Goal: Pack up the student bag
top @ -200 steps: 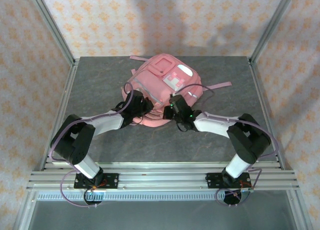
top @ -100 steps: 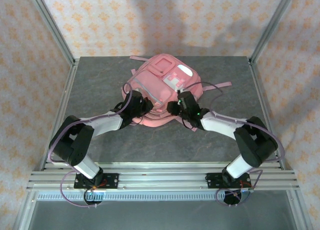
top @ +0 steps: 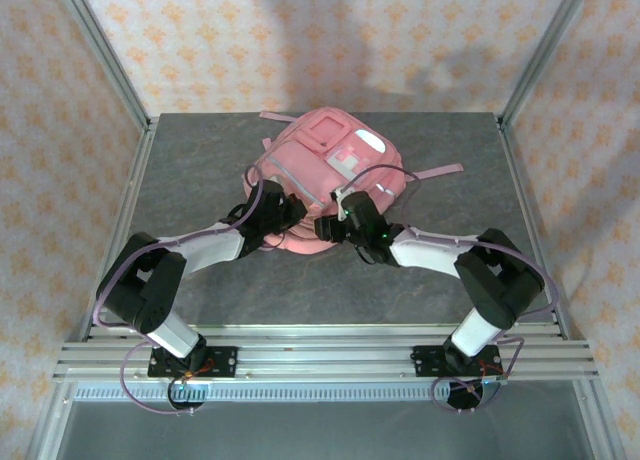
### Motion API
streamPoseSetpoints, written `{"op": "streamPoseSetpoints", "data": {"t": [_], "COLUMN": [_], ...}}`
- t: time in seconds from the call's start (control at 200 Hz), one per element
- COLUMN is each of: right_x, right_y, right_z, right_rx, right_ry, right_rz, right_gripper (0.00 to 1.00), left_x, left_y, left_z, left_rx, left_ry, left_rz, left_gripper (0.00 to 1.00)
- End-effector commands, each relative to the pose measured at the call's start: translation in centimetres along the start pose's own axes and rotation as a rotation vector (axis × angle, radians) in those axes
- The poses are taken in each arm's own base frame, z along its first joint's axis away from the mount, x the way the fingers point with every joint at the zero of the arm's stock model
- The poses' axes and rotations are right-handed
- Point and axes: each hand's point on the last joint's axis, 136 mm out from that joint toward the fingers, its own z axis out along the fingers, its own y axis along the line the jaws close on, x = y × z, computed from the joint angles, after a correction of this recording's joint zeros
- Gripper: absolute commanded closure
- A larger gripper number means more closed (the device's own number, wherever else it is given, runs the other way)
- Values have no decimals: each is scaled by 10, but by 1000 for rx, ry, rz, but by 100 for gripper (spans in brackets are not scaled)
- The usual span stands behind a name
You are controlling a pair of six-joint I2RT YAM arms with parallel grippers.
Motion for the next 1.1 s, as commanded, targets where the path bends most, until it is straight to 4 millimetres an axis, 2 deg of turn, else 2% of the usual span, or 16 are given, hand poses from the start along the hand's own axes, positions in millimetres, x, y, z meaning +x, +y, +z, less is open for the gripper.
{"op": "streamPoseSetpoints", "data": {"t": [0.0,0.255,0.531,0.601,0.731,0.801,0.861,0.981,1.091], "right_x": [-26,-27,-11,-9,-3,0,3,7,9], "right_y": [7,9,19,22,26,27,26,24,24], "right_z": [1,15,35,37,41,40,39,37,36], "right_rx": [24,46,24,14,14,18,21,19,17], "right_ry": [-89,-61,-3,2,26,26,28,33,31], "right_rz": [-120,-178,-164,-156,-136,-127,-117,-110,-102], "right_gripper": [46,48,59,68,76,85,87,85,67], "left_x": [-15,-15,-20,-20,-22,-23,-24,-23,-23], "left_y": [-32,-36,-47,-48,-50,-50,-51,-50,-49], "left_z": [-11,-12,-16,-16,-16,-16,-16,-14,-14], "left_rx": [101,115,144,149,152,154,156,153,151], "left_ry": [-27,-23,-31,-30,-36,-39,-42,-37,-38], "left_rz": [9,4,-2,-5,-8,-11,-11,-10,-12], "left_gripper": [100,100,100,100,100,100,100,100,100]}}
